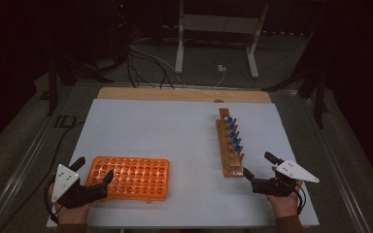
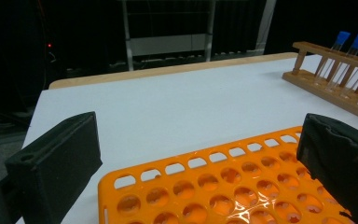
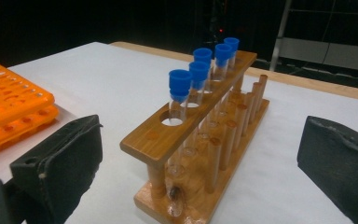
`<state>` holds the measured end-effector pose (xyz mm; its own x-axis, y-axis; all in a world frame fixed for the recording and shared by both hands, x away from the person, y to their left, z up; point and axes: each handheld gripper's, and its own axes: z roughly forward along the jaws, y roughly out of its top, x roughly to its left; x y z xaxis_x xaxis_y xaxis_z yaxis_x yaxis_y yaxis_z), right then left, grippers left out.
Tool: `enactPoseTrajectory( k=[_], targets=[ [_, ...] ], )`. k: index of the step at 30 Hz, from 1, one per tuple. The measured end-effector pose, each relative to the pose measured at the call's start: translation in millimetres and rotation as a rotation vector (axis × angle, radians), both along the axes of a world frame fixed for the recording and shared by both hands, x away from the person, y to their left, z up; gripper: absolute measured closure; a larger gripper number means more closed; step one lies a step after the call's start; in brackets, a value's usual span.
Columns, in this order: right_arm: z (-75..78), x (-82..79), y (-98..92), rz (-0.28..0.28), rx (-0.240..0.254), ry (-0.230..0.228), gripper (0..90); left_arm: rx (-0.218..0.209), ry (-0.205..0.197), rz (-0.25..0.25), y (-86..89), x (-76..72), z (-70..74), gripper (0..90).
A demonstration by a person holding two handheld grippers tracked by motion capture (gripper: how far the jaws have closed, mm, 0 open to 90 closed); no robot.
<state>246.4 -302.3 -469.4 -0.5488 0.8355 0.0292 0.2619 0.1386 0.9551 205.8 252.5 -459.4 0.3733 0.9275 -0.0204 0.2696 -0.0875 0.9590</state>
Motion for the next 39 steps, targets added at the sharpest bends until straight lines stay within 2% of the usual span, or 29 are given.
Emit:
enactPoseTrajectory(
  k=[15,21,25,29,36,39],
  targets=[
    [2.2,0.3,0.7,-0.002,0.012,0.004,0.5,-0.015,-0.006,0.038,3.9,-1.2,-1.2,0.3],
    [9.2,0.2,2.6,-0.006,0.002,0.02,0.5,-0.018,-0.002,0.054,5.0,0.1,-2.5,0.3],
    [14.2,1.1,4.7,0.001,-0.005,0.055,0.6,-0.021,0.001,0.067,5.6,0.0,-3.2,0.3],
    [20.4,5.1,6.7,0.039,0.001,0.083,7.1,-0.023,0.001,0.068,5.5,0.1,-3.2,0.3],
    [29.8,17.6,12.3,0.06,-0.012,0.089,19.0,-0.014,0.004,0.065,3.7,0.9,-3.8,0.3],
    [30.7,24.5,15.7,0.07,-0.016,0.114,28.1,-0.016,0.005,0.064,3.8,0.7,-3.6,0.3]
  ],
)
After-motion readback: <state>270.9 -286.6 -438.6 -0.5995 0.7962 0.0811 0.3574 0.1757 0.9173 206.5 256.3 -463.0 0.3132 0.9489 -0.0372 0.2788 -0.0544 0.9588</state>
